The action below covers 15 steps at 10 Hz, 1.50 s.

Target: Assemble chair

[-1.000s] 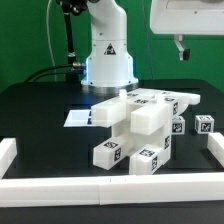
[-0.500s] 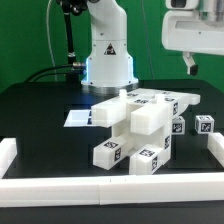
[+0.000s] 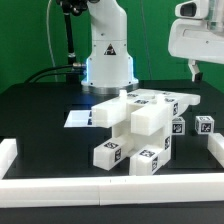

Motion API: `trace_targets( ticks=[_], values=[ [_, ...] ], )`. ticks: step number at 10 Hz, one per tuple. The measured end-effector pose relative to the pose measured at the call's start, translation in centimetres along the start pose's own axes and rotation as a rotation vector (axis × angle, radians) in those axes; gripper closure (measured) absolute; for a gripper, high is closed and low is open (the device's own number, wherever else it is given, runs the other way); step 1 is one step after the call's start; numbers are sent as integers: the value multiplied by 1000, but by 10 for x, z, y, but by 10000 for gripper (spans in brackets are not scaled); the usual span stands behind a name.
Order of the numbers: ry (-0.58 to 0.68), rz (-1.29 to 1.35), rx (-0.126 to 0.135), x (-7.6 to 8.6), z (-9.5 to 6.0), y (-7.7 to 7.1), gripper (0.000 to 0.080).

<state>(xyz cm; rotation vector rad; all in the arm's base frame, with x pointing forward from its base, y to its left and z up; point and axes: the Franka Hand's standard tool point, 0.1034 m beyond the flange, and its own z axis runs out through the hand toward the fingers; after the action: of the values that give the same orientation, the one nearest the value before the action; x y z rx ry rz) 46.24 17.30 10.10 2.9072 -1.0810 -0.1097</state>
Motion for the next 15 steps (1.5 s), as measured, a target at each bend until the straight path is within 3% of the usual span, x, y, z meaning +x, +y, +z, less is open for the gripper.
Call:
trace_targets(
  ticks=[1, 2, 4, 7, 15],
  values=[
    [0, 1, -1, -1, 2, 2, 151],
    [21, 47, 40, -4, 12, 4, 151],
    [48, 77, 67, -16, 40, 9, 151],
    [54, 77, 43, -18, 64, 12, 151],
    [52, 70, 2, -19, 89, 17, 151]
  ],
)
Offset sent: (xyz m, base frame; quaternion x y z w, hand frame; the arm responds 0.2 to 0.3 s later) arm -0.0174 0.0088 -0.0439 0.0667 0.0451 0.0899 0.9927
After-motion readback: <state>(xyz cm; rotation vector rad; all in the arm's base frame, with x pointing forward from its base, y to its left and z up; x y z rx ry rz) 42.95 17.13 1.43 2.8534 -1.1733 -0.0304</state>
